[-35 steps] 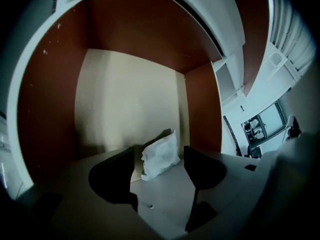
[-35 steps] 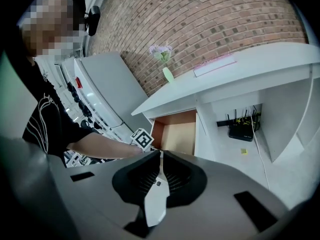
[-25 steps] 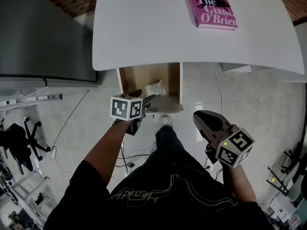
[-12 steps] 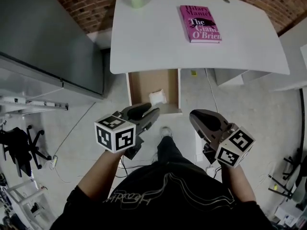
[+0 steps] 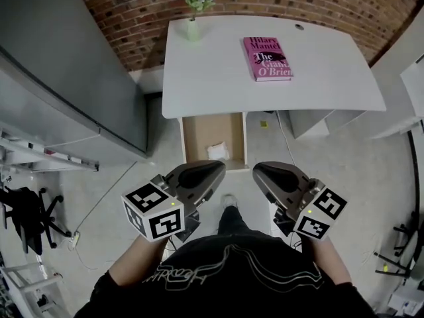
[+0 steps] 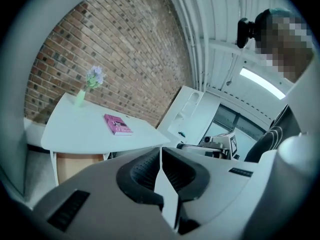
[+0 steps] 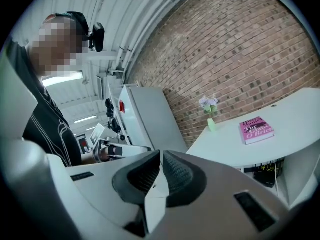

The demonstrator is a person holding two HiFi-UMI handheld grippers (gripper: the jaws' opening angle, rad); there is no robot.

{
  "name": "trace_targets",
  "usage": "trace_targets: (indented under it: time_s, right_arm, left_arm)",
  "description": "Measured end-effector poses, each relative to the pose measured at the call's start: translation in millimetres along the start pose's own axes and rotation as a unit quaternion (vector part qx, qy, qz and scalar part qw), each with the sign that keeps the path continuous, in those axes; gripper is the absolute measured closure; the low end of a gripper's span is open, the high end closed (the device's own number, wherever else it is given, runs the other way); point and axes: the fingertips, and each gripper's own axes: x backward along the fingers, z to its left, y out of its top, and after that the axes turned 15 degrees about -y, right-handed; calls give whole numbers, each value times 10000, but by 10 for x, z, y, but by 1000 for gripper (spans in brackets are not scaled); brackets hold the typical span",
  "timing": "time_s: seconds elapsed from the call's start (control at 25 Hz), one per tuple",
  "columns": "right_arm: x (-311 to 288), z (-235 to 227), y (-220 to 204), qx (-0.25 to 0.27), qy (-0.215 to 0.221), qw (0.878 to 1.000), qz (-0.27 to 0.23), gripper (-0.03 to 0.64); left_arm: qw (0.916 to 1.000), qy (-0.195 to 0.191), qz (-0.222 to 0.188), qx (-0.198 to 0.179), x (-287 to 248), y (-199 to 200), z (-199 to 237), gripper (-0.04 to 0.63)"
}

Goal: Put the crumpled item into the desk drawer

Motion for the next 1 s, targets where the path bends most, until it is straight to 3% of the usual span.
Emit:
trace_targets:
  time_s: [0.28,1.0]
  right_arm:
    - [61,213,218,190,113,9996,-187,566]
    - [143,282,277,222,89,9995,-220,566]
  left_arm:
    - [9992,-175,-42,-369,23,160,-261,574]
    - [9994,-138,-107,-311,28,210,-368,574]
